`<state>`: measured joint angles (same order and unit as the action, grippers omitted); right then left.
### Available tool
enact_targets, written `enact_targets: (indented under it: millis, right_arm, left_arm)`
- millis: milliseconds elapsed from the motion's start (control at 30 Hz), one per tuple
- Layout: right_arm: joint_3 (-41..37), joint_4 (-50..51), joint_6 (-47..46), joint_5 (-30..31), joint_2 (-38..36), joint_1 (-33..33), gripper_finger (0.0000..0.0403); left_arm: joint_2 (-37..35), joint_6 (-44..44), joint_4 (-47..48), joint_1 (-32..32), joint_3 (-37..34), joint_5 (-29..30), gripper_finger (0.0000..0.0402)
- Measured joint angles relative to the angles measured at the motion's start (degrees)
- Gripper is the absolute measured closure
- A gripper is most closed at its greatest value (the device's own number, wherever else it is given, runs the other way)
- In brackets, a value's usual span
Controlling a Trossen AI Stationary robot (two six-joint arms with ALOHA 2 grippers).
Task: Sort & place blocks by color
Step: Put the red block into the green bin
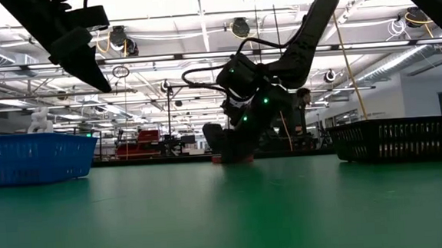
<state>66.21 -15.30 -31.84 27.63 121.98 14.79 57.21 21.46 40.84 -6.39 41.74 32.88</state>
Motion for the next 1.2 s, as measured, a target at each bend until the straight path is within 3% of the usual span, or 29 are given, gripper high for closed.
enact_targets:
  millis: [333,567,700,900,1200]
  right_arm:
    - [-0.20,0.84,11.28,-9.11,-7.44,-2.07,0.0315]
    - [-0.17,1.40,25.18,-7.06,-12.23,-6.68,0.0315]
    - [-0.12,2.14,29.35,-1.15,-13.81,-9.29,0.0315]
    - [-0.15,7.75,32.52,8.47,-15.37,-12.61,0.0315]
    - [-0.15,10.31,35.24,10.01,-17.51,-17.61,0.0315]
  left_arm:
    - [0.17,6.88,-0.90,-0.09,0.00,-0.08,0.0270]
    - [0.17,7.23,-1.64,-0.09,0.00,-1.82,0.0270]
    - [0.17,7.19,-3.77,-0.15,0.00,-1.90,0.0270]
    - [0.15,3.20,-9.69,-3.62,0.00,-2.44,0.0270]
    - [0.16,-3.25,-21.17,-9.76,0.00,-4.76,0.0270]
